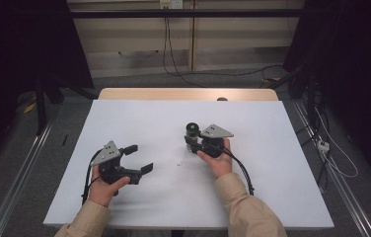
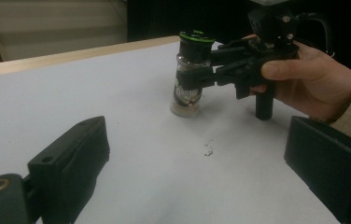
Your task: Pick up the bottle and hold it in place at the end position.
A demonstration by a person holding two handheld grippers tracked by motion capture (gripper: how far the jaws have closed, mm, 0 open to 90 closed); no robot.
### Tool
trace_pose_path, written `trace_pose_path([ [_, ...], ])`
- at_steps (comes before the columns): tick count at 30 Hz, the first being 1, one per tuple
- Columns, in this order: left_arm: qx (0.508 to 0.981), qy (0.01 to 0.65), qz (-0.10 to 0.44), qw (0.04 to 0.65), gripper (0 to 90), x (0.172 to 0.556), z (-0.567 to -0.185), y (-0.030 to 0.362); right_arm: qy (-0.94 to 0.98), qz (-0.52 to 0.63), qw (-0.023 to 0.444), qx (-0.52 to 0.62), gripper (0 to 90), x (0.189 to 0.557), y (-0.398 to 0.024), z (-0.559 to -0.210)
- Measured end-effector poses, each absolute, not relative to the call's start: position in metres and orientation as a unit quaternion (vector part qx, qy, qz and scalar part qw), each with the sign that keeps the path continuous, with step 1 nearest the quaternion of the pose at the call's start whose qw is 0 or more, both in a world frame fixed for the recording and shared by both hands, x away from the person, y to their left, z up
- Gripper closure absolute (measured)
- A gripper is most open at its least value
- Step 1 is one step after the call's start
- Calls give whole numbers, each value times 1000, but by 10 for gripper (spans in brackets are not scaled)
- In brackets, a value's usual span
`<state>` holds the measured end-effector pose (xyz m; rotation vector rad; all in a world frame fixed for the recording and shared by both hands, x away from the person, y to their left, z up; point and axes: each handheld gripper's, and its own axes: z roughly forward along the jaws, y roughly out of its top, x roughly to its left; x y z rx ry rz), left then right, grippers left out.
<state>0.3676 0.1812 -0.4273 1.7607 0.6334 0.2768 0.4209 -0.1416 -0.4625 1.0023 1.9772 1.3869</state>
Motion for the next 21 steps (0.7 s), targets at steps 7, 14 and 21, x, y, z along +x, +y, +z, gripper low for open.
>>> trace_pose_path([
  [7,763,269,121,575,62,375,-424,173,730,511,260,371,533,421,-142,-462],
  [14,763,273,119,574,72,379,-424,168,731,511,259,371,533,421,-142,-462],
  [21,766,270,117,572,75,382,-423,163,730,511,257,373,533,421,-142,-462],
])
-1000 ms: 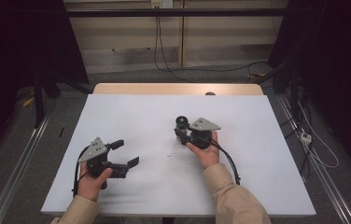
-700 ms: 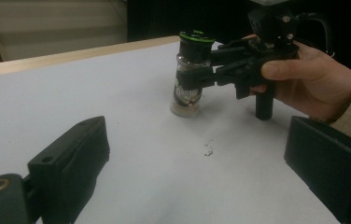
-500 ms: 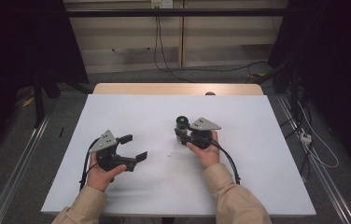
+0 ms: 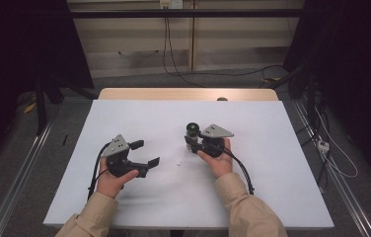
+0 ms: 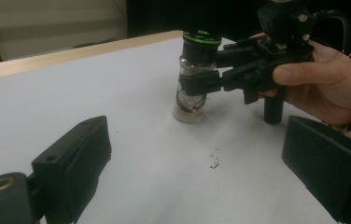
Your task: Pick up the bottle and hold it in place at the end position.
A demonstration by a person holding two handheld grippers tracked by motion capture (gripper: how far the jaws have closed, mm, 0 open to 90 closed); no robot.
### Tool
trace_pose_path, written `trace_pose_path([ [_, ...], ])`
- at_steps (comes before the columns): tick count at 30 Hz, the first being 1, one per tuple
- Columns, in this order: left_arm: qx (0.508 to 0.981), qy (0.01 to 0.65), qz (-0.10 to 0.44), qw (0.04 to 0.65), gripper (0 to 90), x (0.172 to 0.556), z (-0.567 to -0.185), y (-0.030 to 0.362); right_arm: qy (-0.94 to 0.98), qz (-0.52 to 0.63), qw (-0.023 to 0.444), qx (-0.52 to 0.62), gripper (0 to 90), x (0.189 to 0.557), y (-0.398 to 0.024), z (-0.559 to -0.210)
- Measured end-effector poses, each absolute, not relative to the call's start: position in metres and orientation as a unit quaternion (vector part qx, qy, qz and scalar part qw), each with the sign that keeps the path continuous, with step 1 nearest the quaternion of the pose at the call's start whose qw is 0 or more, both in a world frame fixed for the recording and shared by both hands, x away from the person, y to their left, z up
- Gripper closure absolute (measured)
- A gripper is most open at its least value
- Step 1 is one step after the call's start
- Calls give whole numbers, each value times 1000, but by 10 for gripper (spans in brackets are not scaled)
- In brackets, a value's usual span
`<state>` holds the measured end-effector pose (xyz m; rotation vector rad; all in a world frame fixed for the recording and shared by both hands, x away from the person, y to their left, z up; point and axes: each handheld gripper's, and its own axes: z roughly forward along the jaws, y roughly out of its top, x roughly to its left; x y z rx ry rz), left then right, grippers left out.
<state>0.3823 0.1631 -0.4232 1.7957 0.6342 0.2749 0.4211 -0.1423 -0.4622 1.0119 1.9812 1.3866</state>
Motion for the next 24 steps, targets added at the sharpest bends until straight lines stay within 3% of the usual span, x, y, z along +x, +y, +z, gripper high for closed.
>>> trace_pose_path([
  [24,775,265,112,562,131,399,-417,145,732,510,257,372,533,421,-143,-462],
])
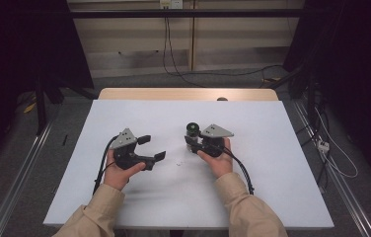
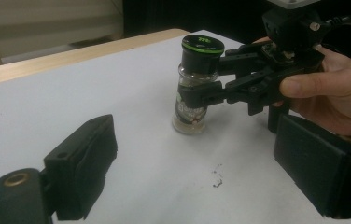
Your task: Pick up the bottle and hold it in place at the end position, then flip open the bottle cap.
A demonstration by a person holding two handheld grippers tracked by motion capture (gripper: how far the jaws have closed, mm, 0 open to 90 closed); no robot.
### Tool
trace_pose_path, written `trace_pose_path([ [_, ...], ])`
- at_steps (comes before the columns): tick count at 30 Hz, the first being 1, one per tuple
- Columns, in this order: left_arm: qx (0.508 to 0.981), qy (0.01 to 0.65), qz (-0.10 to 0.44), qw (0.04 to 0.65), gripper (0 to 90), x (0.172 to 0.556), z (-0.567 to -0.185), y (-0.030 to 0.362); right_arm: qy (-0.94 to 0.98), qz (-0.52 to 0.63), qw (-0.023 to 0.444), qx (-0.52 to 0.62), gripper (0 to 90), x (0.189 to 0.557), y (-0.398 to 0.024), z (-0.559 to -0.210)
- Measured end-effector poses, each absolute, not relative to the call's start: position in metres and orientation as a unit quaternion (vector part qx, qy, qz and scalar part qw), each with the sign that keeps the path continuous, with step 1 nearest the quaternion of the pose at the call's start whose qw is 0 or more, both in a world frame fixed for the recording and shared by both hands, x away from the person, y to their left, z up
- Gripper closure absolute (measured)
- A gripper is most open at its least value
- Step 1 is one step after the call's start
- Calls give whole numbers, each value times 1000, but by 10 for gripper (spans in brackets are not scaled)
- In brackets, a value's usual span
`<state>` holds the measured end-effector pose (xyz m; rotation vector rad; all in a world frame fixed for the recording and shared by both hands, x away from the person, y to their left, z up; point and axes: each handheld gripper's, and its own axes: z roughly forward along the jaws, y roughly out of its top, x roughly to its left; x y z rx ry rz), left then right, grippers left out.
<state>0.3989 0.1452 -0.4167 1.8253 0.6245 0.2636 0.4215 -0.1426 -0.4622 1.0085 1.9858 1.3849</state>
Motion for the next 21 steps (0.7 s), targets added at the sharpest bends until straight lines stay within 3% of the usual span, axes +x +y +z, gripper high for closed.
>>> trace_pose_path([
  [15,783,266,97,553,296,414,-413,127,733,508,256,372,533,421,-142,-462],
  [19,794,254,101,543,376,417,-412,123,734,507,256,373,534,421,-142,-462],
  [20,798,247,102,540,458,417,-412,122,734,507,256,373,533,421,-142,-462],
  [21,799,249,103,538,487,418,-412,122,733,507,255,373,533,421,-142,-462],
])
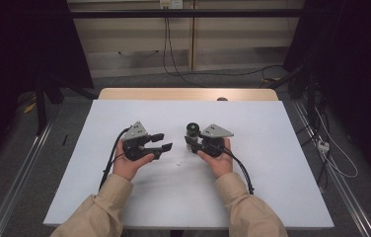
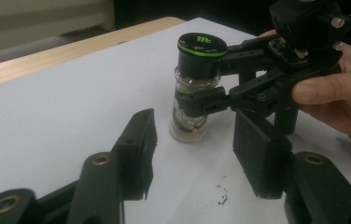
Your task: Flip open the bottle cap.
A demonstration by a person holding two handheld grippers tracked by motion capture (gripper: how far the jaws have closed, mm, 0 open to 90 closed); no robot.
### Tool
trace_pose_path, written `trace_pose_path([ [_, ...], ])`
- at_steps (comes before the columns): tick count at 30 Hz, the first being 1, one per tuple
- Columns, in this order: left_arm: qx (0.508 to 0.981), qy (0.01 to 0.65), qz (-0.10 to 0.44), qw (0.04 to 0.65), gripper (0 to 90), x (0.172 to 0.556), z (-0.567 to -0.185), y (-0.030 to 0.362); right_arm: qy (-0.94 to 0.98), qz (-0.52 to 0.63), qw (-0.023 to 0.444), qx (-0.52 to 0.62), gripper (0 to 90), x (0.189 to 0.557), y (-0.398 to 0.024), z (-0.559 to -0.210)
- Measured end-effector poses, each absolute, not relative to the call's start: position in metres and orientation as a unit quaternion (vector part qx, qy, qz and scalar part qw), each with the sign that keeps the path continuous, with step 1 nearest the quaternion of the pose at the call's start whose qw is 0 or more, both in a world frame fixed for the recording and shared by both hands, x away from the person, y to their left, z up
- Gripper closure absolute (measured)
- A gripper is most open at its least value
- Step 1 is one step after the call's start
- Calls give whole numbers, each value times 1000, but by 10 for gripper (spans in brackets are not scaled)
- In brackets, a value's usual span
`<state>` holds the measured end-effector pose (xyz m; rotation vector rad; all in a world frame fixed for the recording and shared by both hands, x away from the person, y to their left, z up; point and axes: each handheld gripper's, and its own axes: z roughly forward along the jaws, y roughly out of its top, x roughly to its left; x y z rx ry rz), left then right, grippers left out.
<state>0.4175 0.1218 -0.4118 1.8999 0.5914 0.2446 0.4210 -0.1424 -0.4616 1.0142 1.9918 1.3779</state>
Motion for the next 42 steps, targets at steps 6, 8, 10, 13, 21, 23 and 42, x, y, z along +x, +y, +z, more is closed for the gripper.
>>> trace_pose_path([
  [6,792,259,113,541,526,424,-411,119,734,507,255,373,533,421,-142,-462],
  [8,796,255,108,537,532,426,-410,116,734,507,255,373,533,421,-142,-462],
  [10,795,254,106,540,534,429,-409,114,734,507,255,373,533,421,-143,-462],
  [13,797,252,108,539,545,432,-407,110,734,508,255,373,533,421,-143,-462],
  [21,800,254,102,534,686,442,-404,99,734,507,255,372,534,421,-143,-462],
  [23,802,255,99,531,732,444,-404,97,734,508,255,372,534,421,-143,-462],
  [42,811,248,86,523,900,453,-409,79,735,507,256,371,534,421,-143,-462],
])
